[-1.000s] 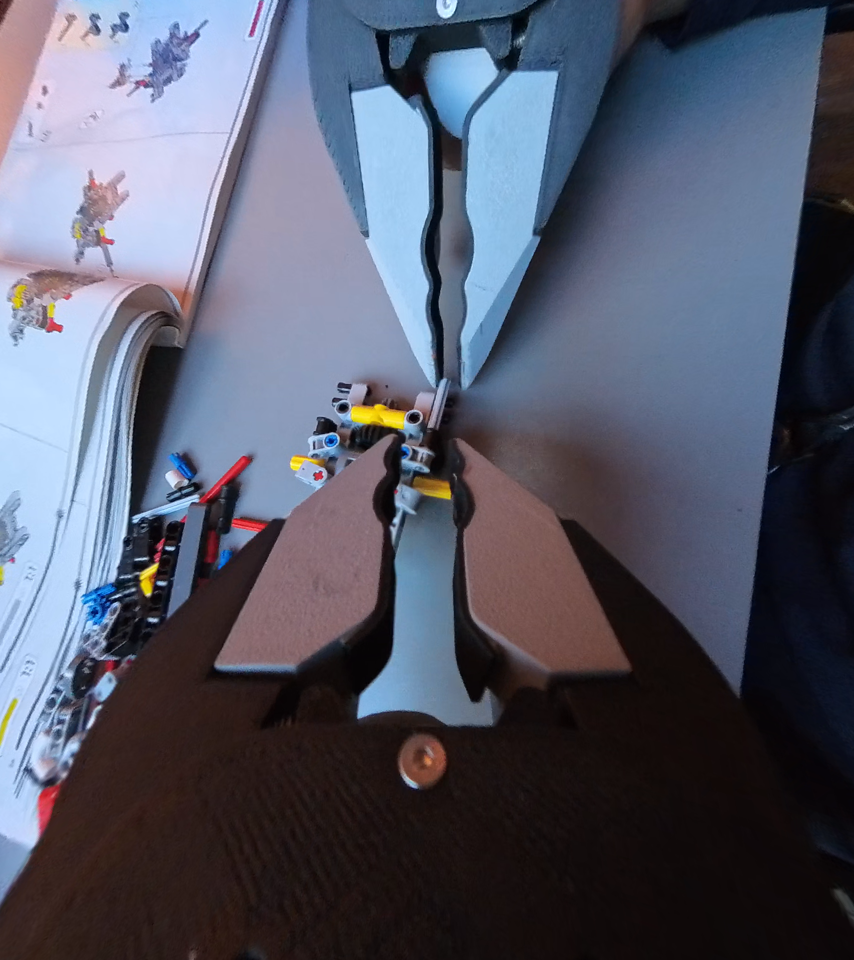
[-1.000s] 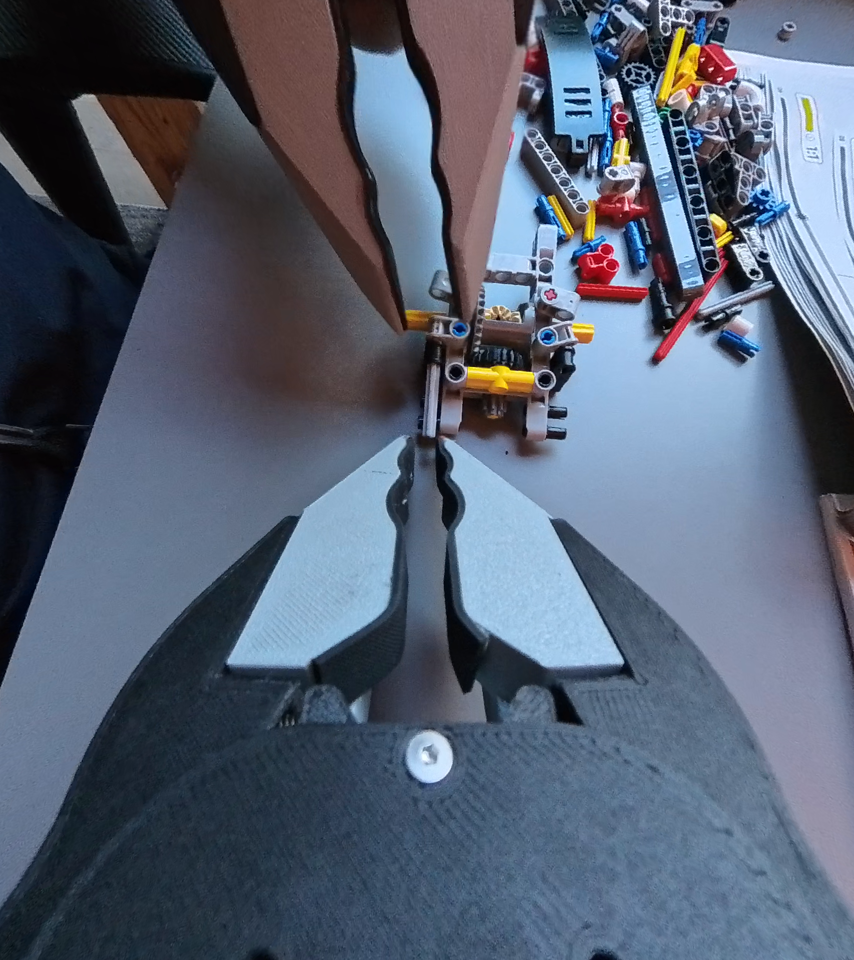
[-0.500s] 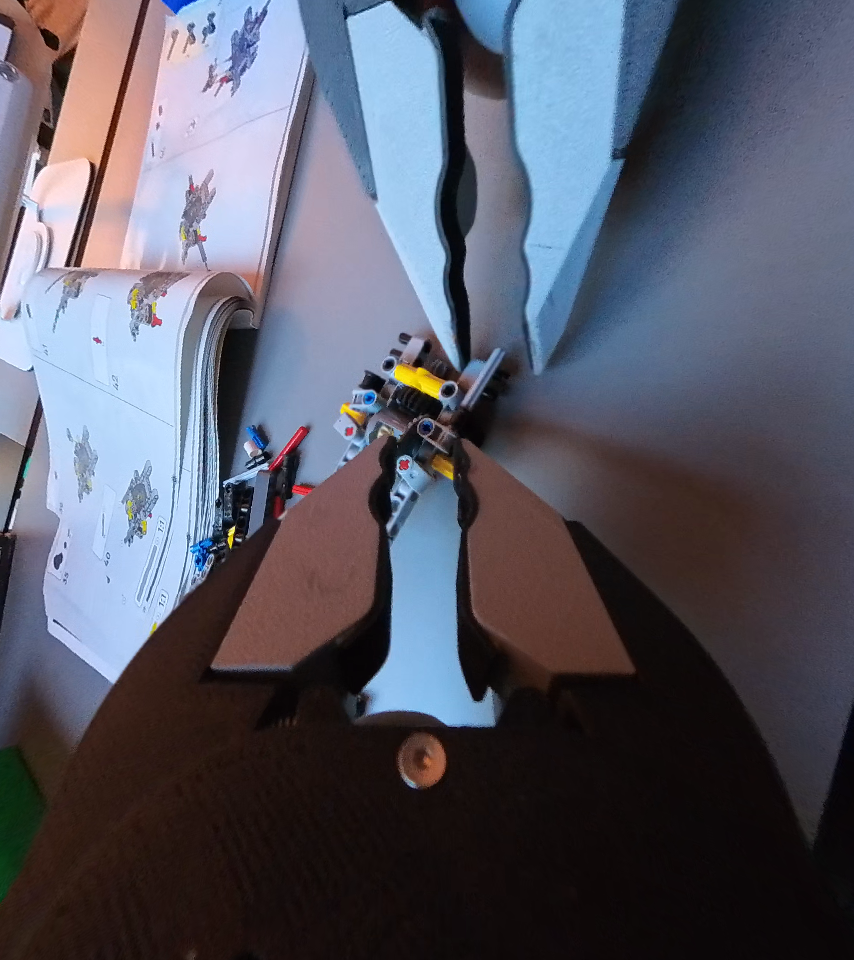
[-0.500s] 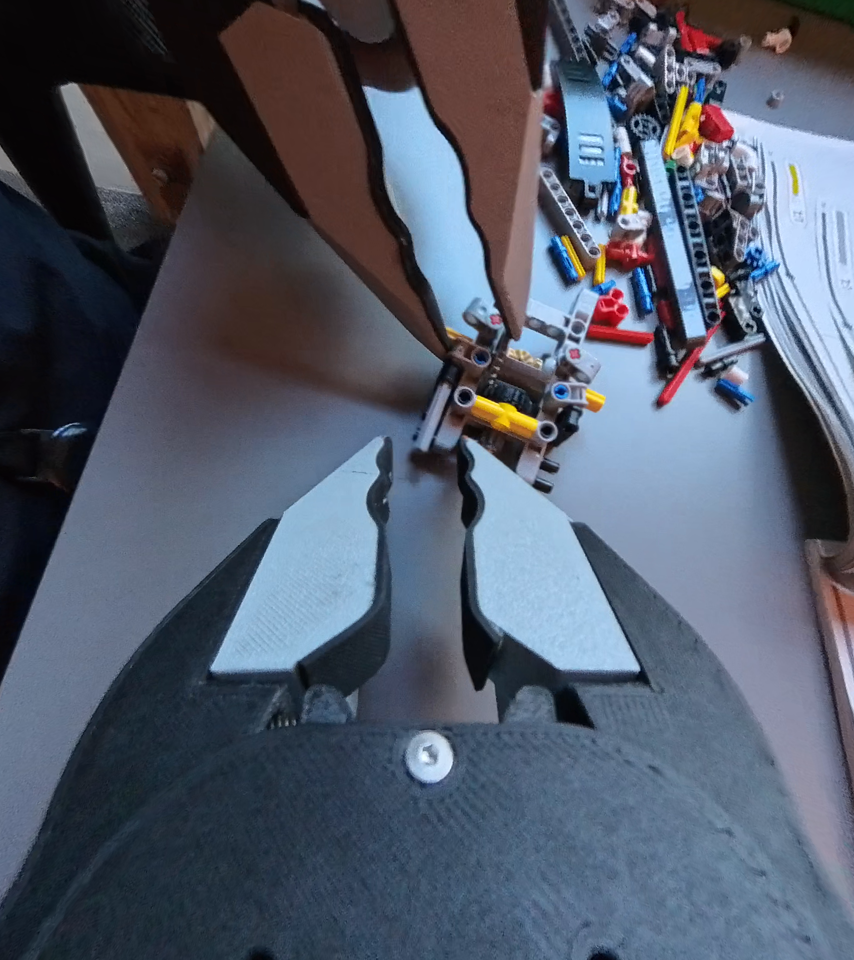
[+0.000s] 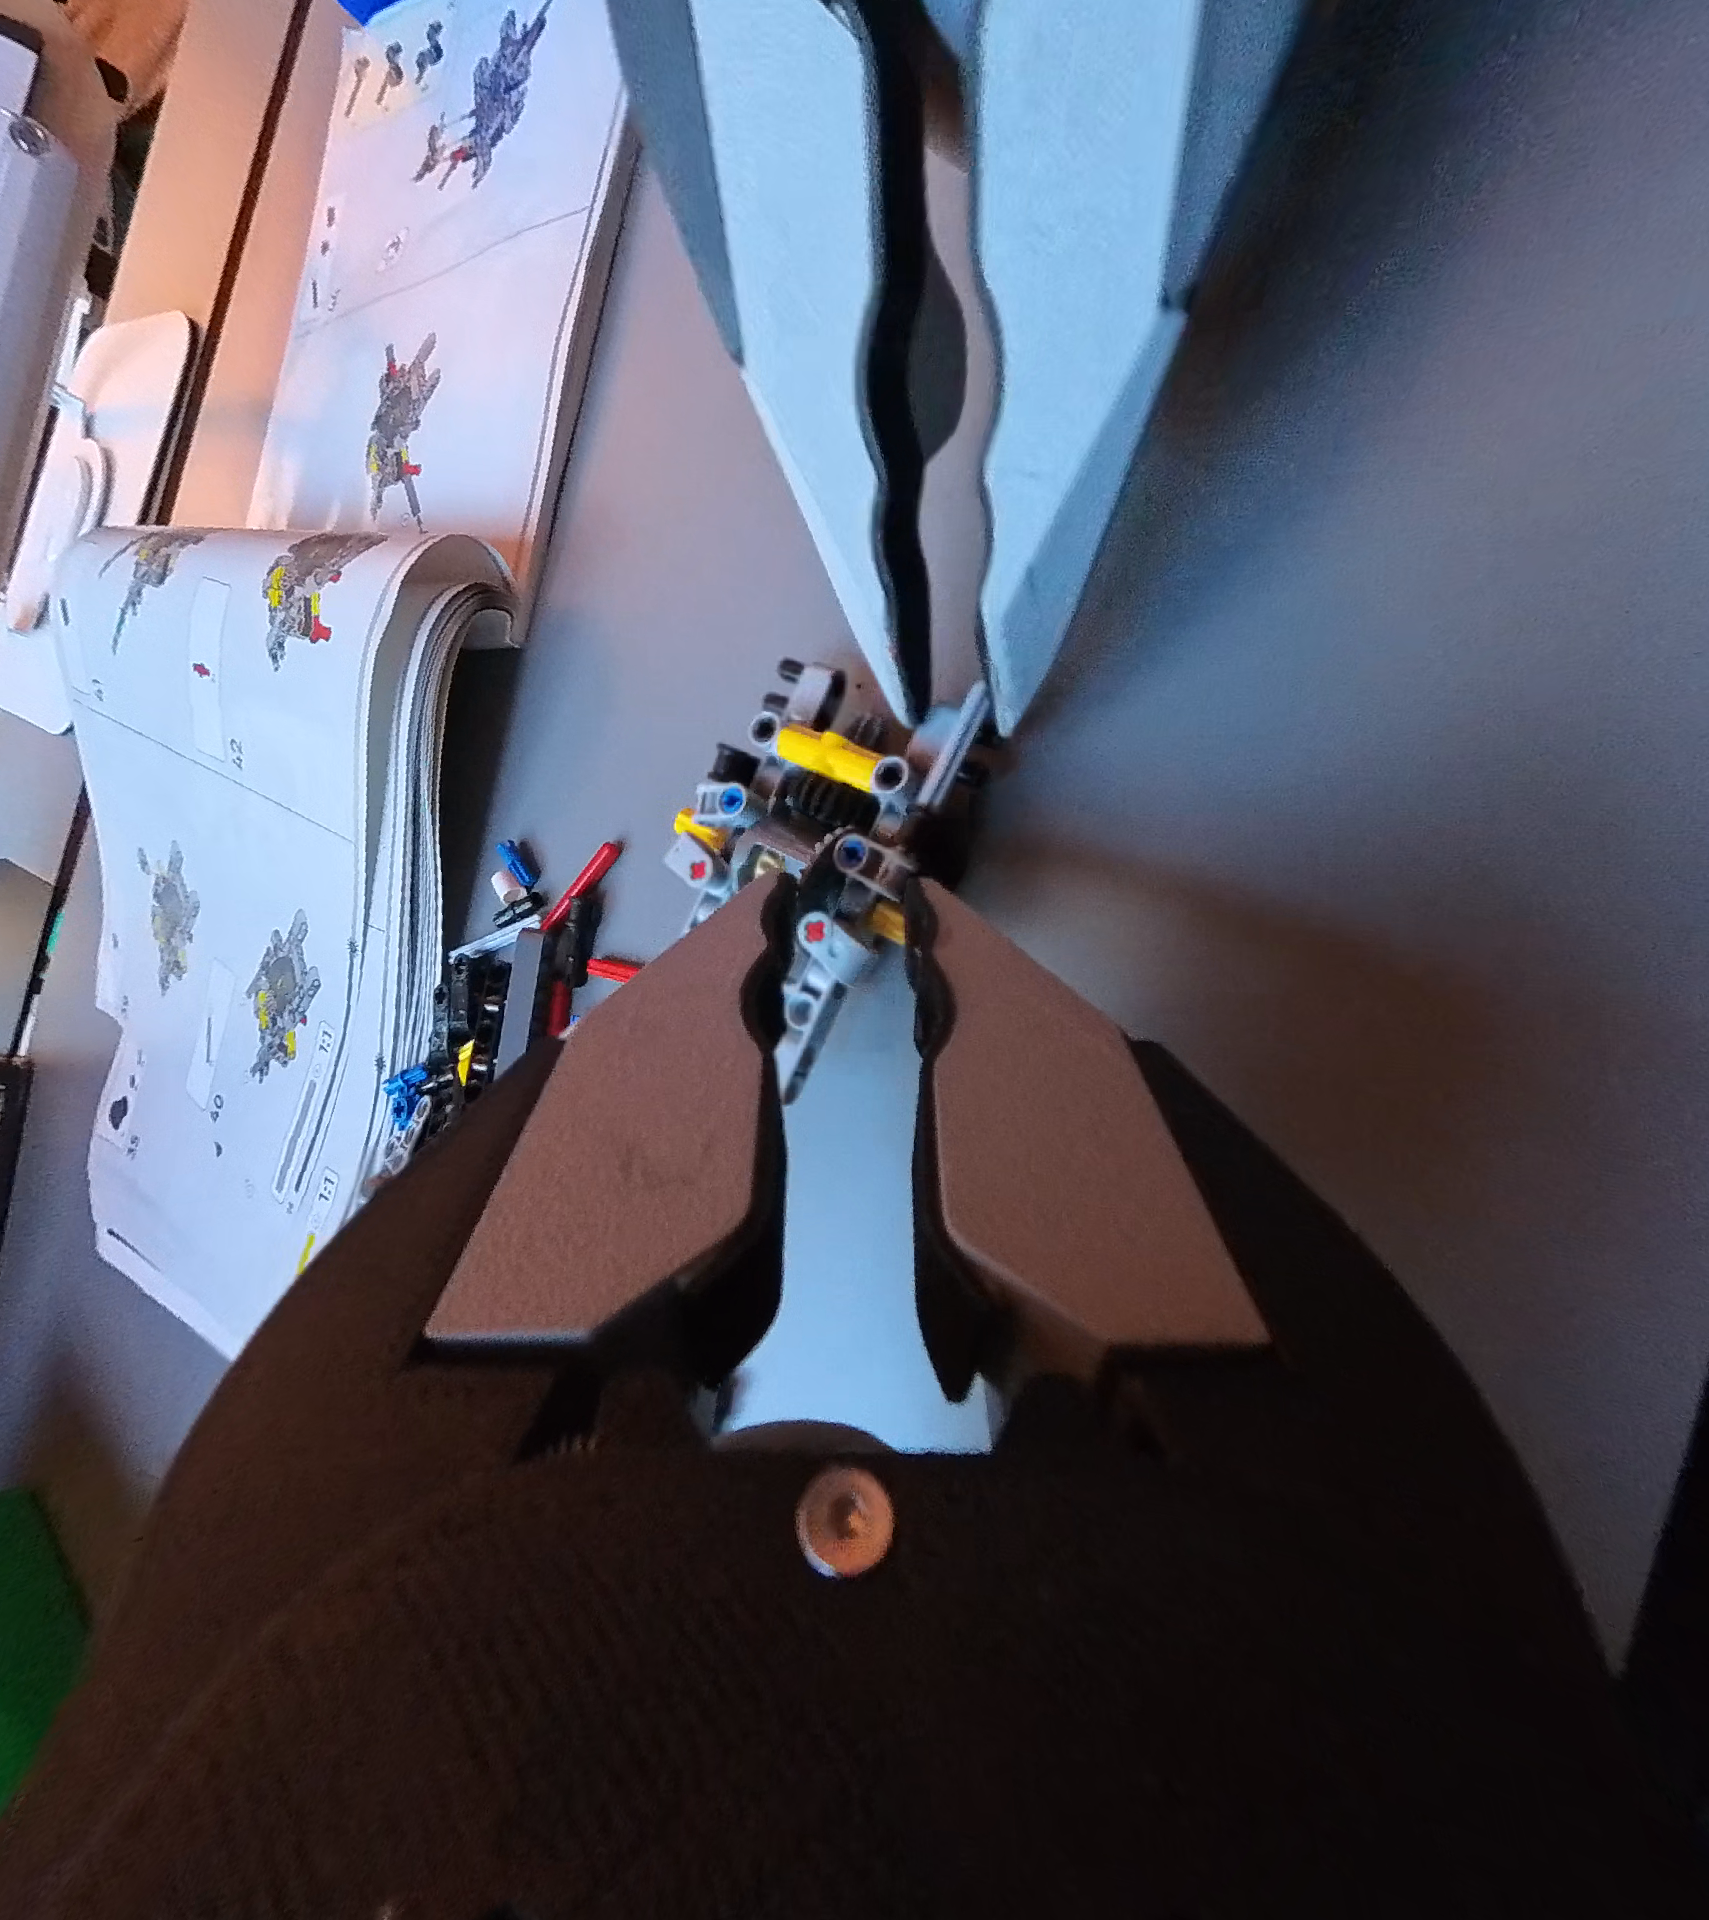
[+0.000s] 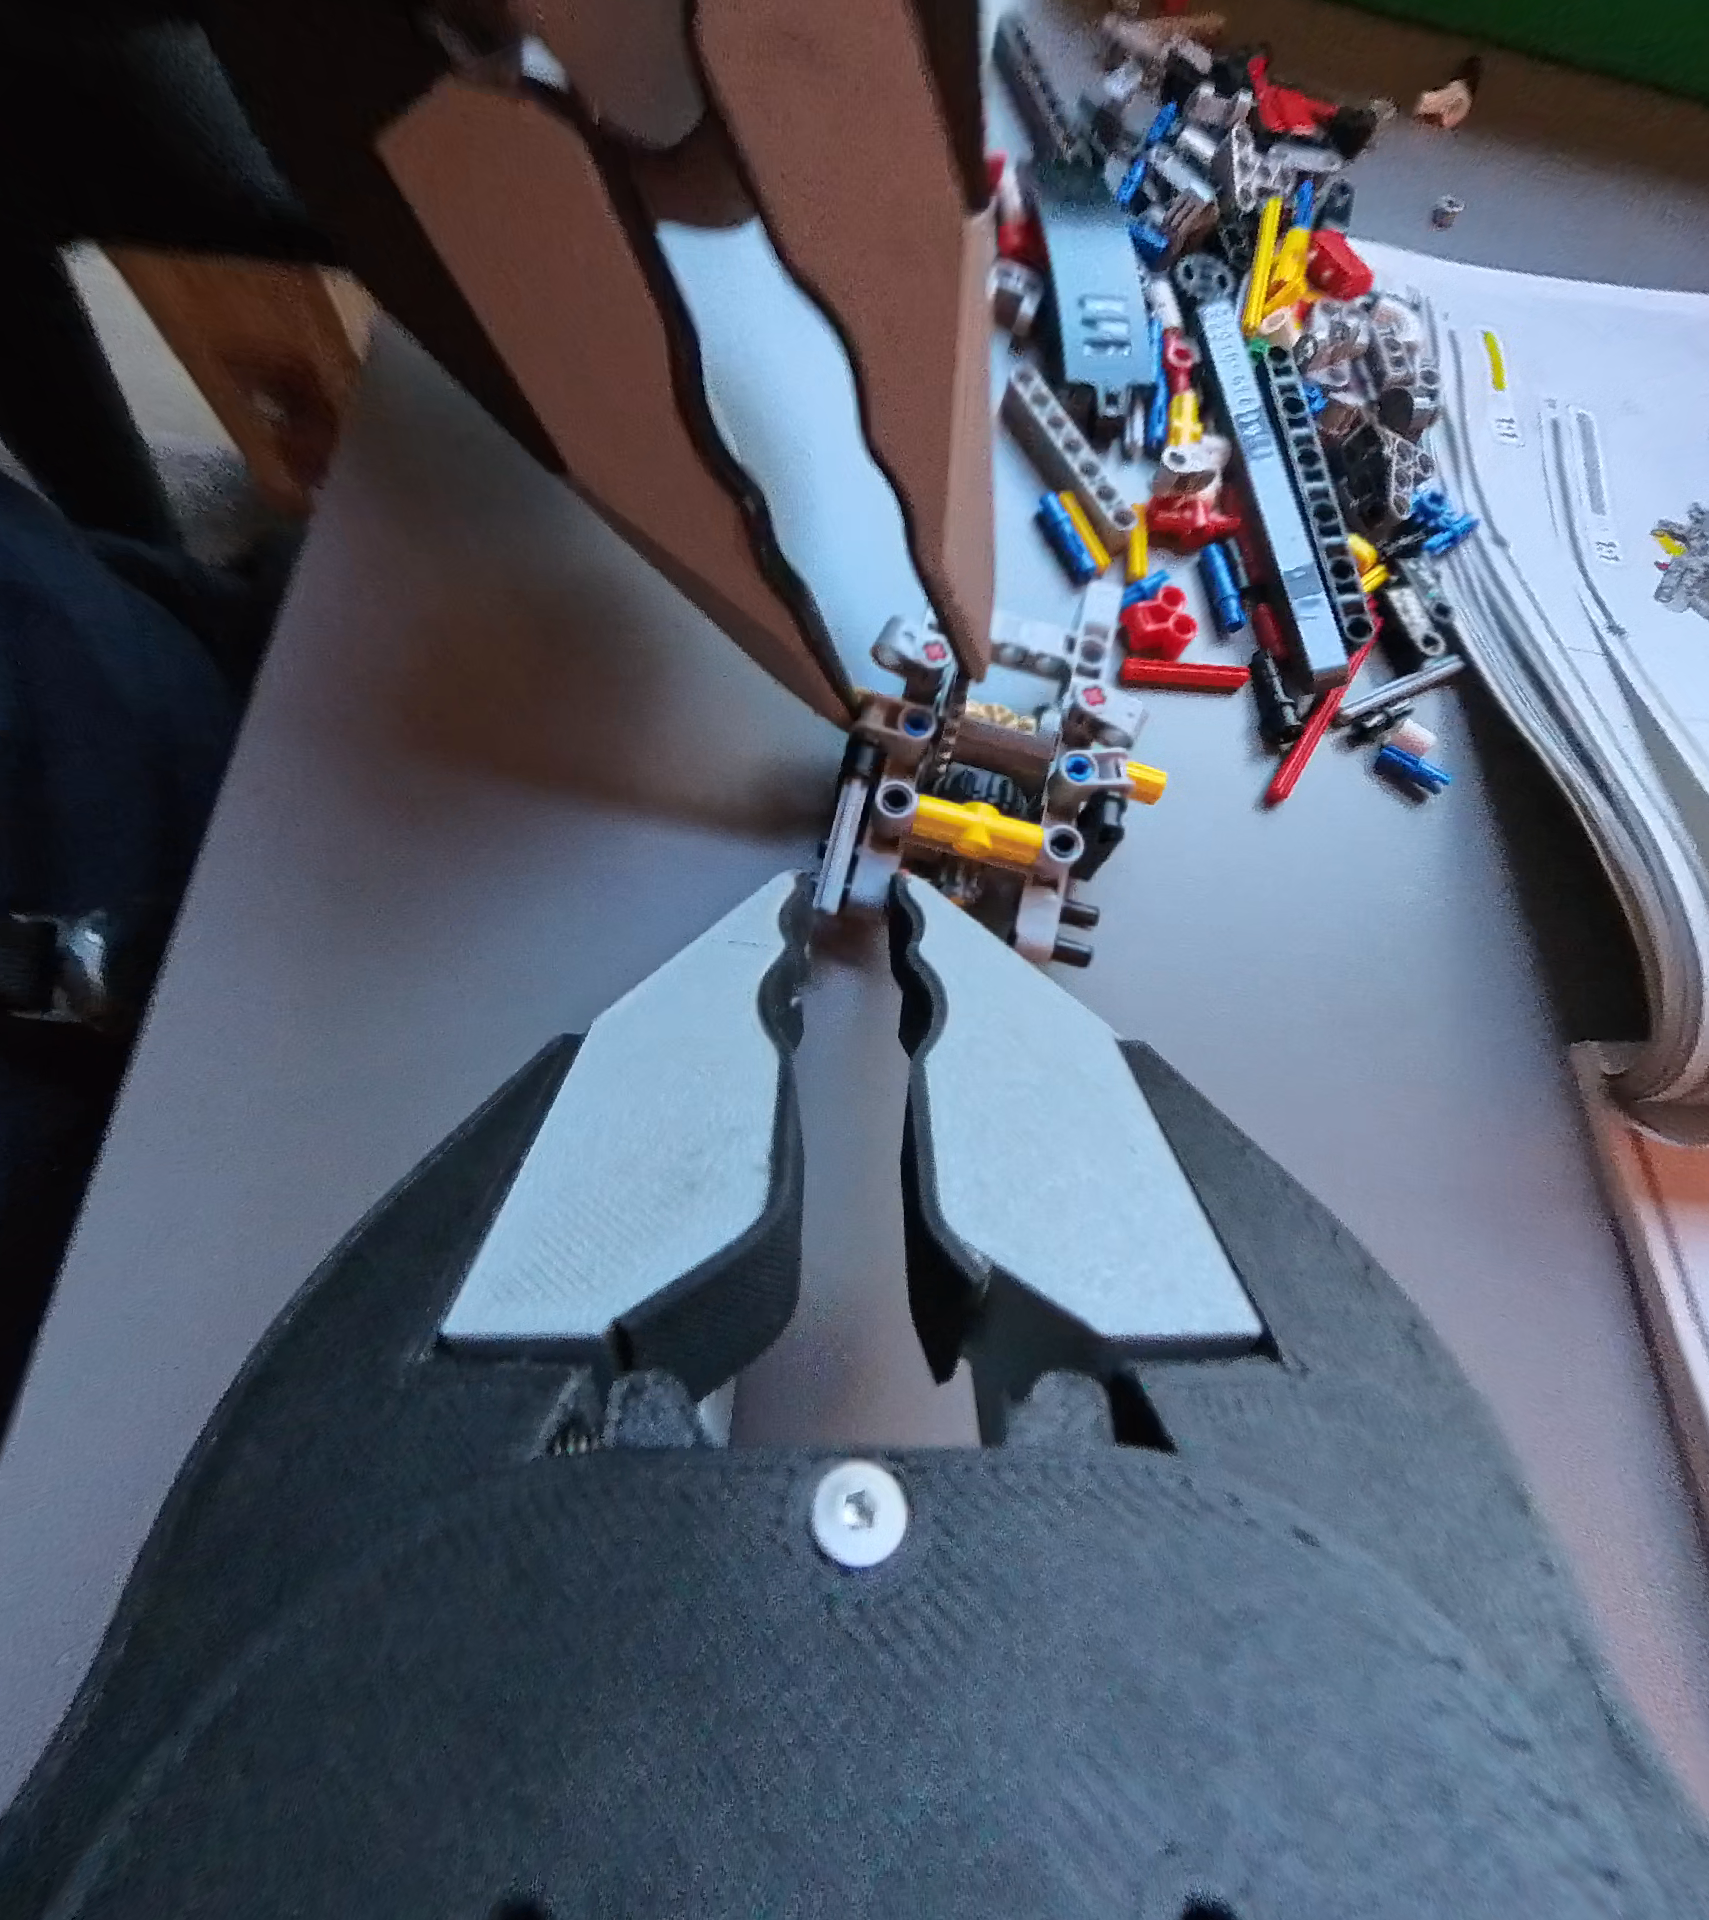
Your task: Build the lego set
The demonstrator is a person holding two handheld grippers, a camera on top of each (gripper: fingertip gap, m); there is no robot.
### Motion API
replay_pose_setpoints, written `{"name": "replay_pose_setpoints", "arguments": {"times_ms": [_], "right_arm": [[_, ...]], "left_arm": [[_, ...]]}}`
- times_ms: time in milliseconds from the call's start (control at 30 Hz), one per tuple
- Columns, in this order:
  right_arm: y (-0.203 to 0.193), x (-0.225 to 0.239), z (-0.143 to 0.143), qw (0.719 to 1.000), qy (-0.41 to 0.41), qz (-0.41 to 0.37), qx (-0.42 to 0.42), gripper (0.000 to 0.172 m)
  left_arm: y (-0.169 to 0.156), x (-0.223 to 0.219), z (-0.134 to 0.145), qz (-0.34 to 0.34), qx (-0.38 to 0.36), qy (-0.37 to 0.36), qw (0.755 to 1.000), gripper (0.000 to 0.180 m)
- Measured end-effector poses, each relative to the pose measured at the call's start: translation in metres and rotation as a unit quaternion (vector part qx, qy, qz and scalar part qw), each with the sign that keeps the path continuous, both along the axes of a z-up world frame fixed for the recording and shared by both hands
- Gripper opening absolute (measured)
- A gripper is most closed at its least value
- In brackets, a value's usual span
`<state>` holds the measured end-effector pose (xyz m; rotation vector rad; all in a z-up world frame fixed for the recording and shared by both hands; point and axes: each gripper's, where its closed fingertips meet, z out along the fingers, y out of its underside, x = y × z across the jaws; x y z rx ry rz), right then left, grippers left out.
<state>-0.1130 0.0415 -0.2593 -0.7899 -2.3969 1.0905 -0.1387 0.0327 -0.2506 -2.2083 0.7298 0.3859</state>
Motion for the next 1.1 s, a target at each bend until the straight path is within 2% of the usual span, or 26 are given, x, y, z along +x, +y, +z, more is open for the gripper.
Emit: {"name": "replay_pose_setpoints", "arguments": {"times_ms": [133,267,433,667,800,867,933,1033,1100], "right_arm": [[0.004,-0.002,0.013,0.993,-0.047,-0.01,-0.105,0.01],[0.008,-0.004,0.021,0.981,-0.084,-0.018,-0.173,0.01],[0.011,-0.005,0.024,0.971,-0.108,-0.027,-0.21,0.009],[0.014,-0.006,0.029,0.954,-0.14,-0.037,-0.261,0.01],[0.012,-0.006,0.034,0.955,-0.132,-0.038,-0.263,0.01],[0.012,-0.005,0.04,0.952,-0.129,-0.034,-0.274,0.01],[0.013,-0.004,0.049,0.942,-0.132,-0.026,-0.306,0.01],[0.015,-0.003,0.064,0.905,-0.162,-0.015,-0.392,0.009],[0.019,-0.003,0.065,0.873,-0.199,-0.017,-0.445,0.009]], "left_arm": [[0.001,0.002,0.008,-0.014,0.01,0.038,0.999,0.016],[0.004,0.002,0.009,-0.011,0.017,0.043,0.999,0.014],[0.006,0.003,0.011,-0.02,0.003,0.071,0.997,0.007],[0.011,0.001,0.015,0.009,-0.023,0.024,0.999,0.005],[0.012,0.0,0.02,0.003,-0.02,0.044,0.999,0.004],[0.01,0.004,0.024,-0.004,-0.029,0.013,0.999,0.003],[0.009,0.008,0.037,-0.01,-0.039,-0.05,0.998,0.002],[0.012,0.01,0.056,-0.019,-0.08,-0.163,0.983,0.002],[0.016,0.011,0.057,-0.018,-0.125,-0.244,0.961,0.002]]}}
